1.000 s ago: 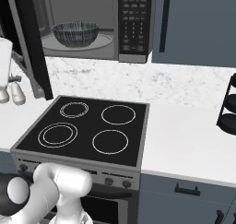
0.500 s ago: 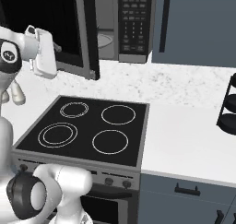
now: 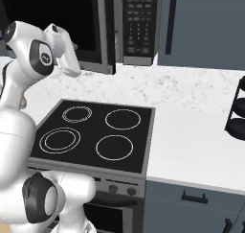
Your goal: Open the microwave, place the bowl with waffle inside the microwave, then close the microwave door and turn it on.
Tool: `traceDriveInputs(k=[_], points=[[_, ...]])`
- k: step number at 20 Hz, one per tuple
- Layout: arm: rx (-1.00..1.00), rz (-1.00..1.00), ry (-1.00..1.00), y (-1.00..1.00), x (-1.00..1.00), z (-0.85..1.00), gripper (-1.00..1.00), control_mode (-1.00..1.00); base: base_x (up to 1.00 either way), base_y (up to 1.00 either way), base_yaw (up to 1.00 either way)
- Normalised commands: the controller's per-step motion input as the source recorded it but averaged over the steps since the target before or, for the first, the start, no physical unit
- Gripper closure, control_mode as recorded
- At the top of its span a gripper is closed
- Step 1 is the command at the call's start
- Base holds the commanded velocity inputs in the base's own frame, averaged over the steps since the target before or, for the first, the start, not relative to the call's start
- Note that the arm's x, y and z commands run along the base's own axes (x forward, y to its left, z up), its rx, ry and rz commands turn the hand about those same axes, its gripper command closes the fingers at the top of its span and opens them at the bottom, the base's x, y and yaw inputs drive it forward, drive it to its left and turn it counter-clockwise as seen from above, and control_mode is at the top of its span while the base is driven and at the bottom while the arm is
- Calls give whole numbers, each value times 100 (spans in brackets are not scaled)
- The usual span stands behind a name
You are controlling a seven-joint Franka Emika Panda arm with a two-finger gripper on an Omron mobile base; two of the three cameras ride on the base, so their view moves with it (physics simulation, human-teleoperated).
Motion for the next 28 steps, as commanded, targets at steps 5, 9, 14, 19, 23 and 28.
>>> traceDriveInputs(k=[5, 9, 14, 19, 23, 28], points=[[5, 8, 2, -3, 49, 0, -100, -100, 0, 0, 0], [5, 4, 6, -6, 76, 0, -100, -100, 0, 0, 0], [2, 1, 9, -2, 83, 0, -100, -100, 0, 0, 0], [4, 1, 12, -11, 73, -5, -100, -100, 0, 0, 0], [18, 11, -1, -19, -82, 0, -100, -100, 0, 0, 0], [29, 22, -16, -35, -100, 3, -100, -100, 0, 0, 0]])
